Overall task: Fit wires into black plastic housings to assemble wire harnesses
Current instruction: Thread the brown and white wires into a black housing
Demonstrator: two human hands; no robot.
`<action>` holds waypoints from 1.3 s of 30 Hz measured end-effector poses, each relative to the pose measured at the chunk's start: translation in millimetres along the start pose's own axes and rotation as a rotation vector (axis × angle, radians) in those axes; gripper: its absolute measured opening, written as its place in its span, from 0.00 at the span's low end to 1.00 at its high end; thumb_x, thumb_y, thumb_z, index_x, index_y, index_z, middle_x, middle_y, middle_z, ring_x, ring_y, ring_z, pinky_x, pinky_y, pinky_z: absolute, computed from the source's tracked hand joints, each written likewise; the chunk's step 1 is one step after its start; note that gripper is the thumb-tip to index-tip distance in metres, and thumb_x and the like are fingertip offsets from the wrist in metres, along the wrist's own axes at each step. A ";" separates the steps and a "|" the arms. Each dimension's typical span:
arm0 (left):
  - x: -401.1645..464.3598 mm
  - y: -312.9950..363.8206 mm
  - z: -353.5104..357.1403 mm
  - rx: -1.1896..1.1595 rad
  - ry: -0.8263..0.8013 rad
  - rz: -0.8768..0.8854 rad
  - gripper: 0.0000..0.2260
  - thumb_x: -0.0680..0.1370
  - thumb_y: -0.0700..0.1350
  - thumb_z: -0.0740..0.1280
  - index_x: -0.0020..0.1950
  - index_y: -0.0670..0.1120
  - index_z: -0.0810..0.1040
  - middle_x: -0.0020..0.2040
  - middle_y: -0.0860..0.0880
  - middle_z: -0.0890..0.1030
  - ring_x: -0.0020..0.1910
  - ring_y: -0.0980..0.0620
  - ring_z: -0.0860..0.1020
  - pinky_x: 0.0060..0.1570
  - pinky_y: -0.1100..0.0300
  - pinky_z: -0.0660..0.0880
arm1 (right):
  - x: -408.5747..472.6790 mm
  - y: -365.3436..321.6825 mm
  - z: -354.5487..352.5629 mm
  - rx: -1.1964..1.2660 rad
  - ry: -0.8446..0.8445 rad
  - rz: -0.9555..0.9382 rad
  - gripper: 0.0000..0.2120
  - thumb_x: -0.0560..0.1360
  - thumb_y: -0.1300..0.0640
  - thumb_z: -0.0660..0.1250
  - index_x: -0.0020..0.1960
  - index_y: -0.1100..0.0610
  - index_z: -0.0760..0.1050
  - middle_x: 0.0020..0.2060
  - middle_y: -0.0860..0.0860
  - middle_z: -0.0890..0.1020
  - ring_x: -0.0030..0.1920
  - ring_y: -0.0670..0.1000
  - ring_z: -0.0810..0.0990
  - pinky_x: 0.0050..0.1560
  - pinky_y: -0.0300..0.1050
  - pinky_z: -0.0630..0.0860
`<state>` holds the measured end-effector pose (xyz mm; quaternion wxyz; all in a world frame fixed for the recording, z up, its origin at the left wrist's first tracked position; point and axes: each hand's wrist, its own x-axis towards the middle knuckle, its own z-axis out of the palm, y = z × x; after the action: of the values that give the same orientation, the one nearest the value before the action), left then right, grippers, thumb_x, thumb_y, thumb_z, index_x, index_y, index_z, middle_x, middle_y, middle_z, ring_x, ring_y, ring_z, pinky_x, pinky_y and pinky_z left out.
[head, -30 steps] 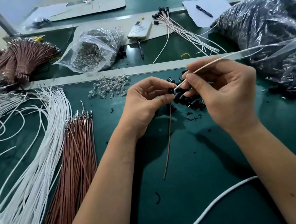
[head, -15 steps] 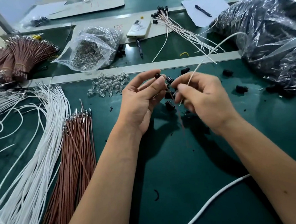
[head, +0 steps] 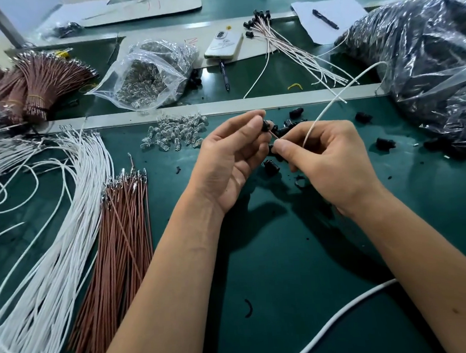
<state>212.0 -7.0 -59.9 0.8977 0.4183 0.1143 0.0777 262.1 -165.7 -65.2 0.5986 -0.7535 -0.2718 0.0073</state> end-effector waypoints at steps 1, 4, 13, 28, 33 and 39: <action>-0.2 -0.5 -0.6 0.001 -0.011 0.008 0.09 0.69 0.38 0.73 0.48 0.43 0.85 0.44 0.43 0.85 0.39 0.52 0.82 0.45 0.62 0.81 | -0.3 -0.3 0.0 0.004 0.002 -0.008 0.07 0.75 0.53 0.75 0.40 0.54 0.85 0.28 0.56 0.81 0.28 0.54 0.74 0.30 0.48 0.71; -0.6 -1.3 -1.5 0.002 -0.046 0.020 0.11 0.69 0.35 0.71 0.49 0.42 0.85 0.45 0.43 0.86 0.39 0.52 0.82 0.46 0.61 0.81 | -0.8 -1.1 0.0 0.005 0.004 -0.026 0.07 0.75 0.54 0.74 0.40 0.53 0.85 0.28 0.56 0.81 0.28 0.60 0.75 0.29 0.52 0.71; 0.3 1.9 -2.6 -0.075 -0.125 -0.001 0.10 0.72 0.36 0.68 0.51 0.40 0.85 0.48 0.41 0.85 0.41 0.50 0.83 0.45 0.60 0.81 | -2.2 -2.4 0.6 0.027 0.023 -0.058 0.08 0.76 0.57 0.75 0.39 0.57 0.84 0.28 0.55 0.80 0.27 0.52 0.74 0.30 0.45 0.71; -1.3 0.0 -3.4 0.031 -0.181 0.125 0.09 0.70 0.36 0.72 0.49 0.42 0.86 0.50 0.43 0.86 0.40 0.52 0.83 0.53 0.59 0.80 | 0.0 2.2 0.5 0.122 -0.047 -0.022 0.08 0.80 0.55 0.71 0.43 0.51 0.85 0.29 0.48 0.80 0.28 0.42 0.73 0.32 0.33 0.66; -3.2 0.6 -0.5 0.063 -0.187 0.143 0.09 0.70 0.35 0.71 0.48 0.43 0.86 0.45 0.45 0.86 0.40 0.52 0.83 0.50 0.59 0.81 | -0.2 3.8 0.1 0.075 -0.091 -0.035 0.13 0.83 0.53 0.67 0.44 0.57 0.83 0.30 0.47 0.79 0.28 0.50 0.65 0.28 0.40 0.61; -5.6 1.1 0.4 0.146 -0.222 0.191 0.12 0.74 0.31 0.69 0.55 0.41 0.82 0.45 0.46 0.86 0.42 0.52 0.83 0.49 0.59 0.80 | -0.4 1.6 0.1 0.101 -0.100 -0.071 0.13 0.84 0.55 0.66 0.41 0.51 0.82 0.30 0.47 0.78 0.28 0.49 0.66 0.29 0.38 0.63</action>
<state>206.6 -7.9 -58.0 0.8606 0.4974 -0.0204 0.1076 262.4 -166.0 -66.8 0.6216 -0.7109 -0.3269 0.0374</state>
